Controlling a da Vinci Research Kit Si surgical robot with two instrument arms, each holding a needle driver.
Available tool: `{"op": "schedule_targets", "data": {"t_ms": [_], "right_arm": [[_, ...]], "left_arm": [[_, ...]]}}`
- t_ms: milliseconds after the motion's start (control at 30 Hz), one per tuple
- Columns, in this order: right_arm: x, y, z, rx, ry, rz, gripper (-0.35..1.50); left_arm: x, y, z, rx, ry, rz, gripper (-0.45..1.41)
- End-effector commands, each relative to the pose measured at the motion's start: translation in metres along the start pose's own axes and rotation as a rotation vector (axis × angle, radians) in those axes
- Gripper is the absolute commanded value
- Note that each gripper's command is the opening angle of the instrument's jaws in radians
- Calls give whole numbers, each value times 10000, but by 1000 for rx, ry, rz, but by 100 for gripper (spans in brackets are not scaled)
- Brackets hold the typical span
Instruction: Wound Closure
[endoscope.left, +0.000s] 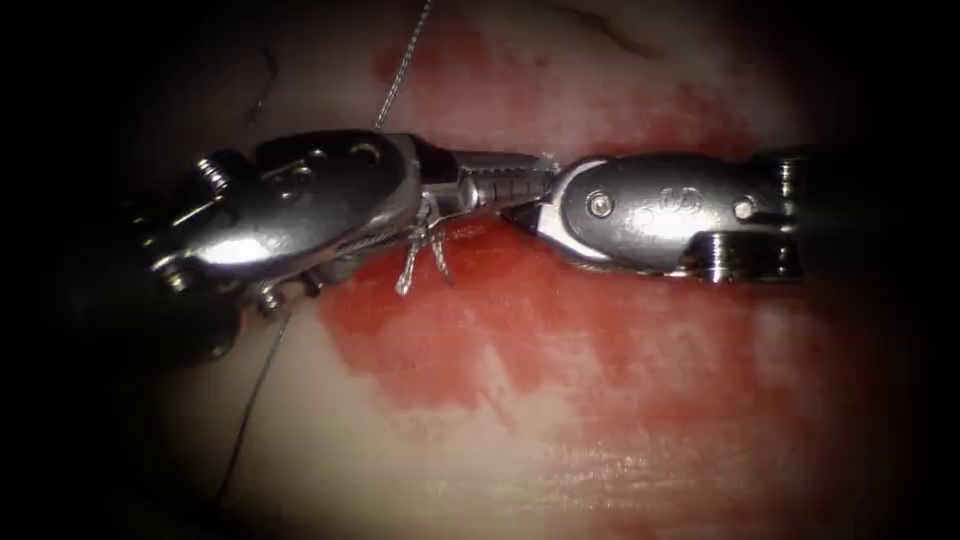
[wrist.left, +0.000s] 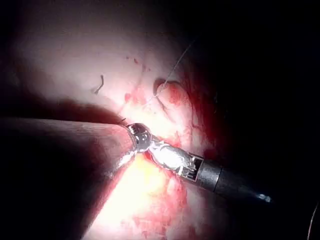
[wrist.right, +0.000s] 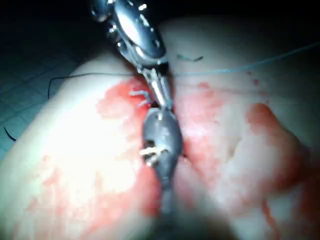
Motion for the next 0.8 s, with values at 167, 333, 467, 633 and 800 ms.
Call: {"op": "schedule_targets", "data": {"t_ms": [167, 333, 467, 633, 800], "right_arm": [[-7, -2, 3, 22, -1, -4, -35], [-13, -10, -27, 7, -18, -14, 123], [-11, -7, -63, 2, -30, -13, 132], [-5, -4, -113, -15, -12, -7, 134], [-3, -4, -128, -15, -9, -3, 134]], "left_arm": [[5, -5, 5, -13, 2, -1, -35], [26, -7, -26, -21, 19, -19, -35], [44, -4, -62, -12, 31, -26, -35], [64, -3, -122, 19, 29, 9, -35], [66, -9, -153, 52, 13, 24, -35]]}}
